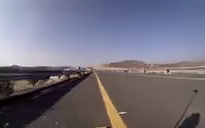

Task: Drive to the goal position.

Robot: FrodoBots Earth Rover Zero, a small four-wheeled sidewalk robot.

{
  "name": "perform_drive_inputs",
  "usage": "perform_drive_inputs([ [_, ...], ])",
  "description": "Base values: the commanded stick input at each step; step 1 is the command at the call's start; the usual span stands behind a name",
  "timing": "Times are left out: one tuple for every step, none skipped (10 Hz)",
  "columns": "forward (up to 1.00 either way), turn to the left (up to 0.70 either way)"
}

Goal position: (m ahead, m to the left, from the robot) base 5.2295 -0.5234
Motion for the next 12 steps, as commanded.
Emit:
perform_drive_inputs([
  [-0.72,0.0],
  [-0.73,0.0],
  [-0.73,0.0],
  [-0.73,0.0],
  [-0.74,0.0],
  [-0.74,0.0],
  [-0.74,0.0],
  [-0.75,0.0],
  [-0.75,0.0],
  [-0.75,0.0],
  [-0.8,0.0],
  [-0.81,0.0],
])
